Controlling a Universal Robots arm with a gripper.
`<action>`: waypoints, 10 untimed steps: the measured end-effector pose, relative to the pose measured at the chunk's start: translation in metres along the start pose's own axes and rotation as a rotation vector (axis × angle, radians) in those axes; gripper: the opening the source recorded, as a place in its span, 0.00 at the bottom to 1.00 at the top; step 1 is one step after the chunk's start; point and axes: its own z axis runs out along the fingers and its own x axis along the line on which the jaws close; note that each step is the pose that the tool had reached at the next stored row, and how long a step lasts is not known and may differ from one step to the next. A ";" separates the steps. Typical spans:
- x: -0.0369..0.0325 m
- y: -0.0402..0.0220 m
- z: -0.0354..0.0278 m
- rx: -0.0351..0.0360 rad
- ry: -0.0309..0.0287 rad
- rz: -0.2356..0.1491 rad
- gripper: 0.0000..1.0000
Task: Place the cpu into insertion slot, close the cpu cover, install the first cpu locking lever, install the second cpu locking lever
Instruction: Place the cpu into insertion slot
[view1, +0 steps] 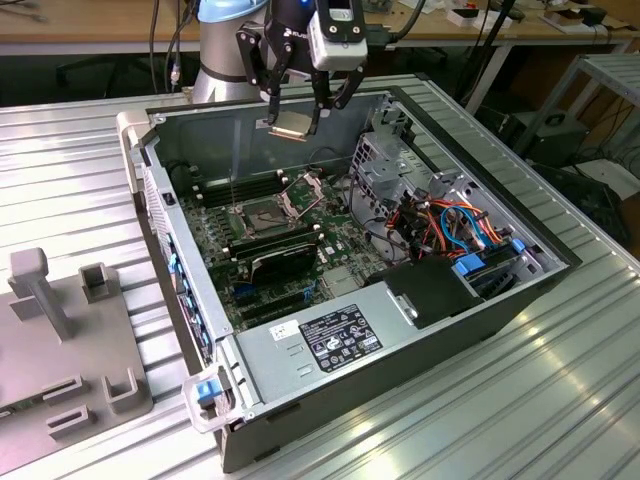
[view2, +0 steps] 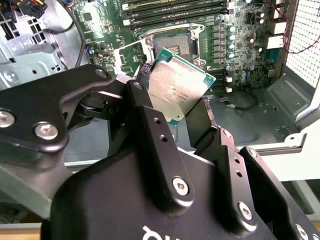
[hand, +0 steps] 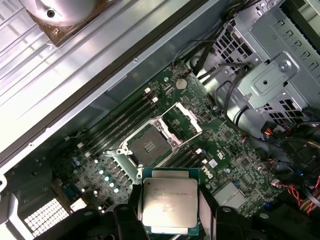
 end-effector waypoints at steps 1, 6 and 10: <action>0.0000 0.0000 0.0001 0.0002 -0.0005 0.012 0.54; 0.0001 0.0001 0.0007 0.0015 -0.0028 0.062 0.54; 0.0001 0.0001 0.0011 0.0024 -0.0047 0.104 0.54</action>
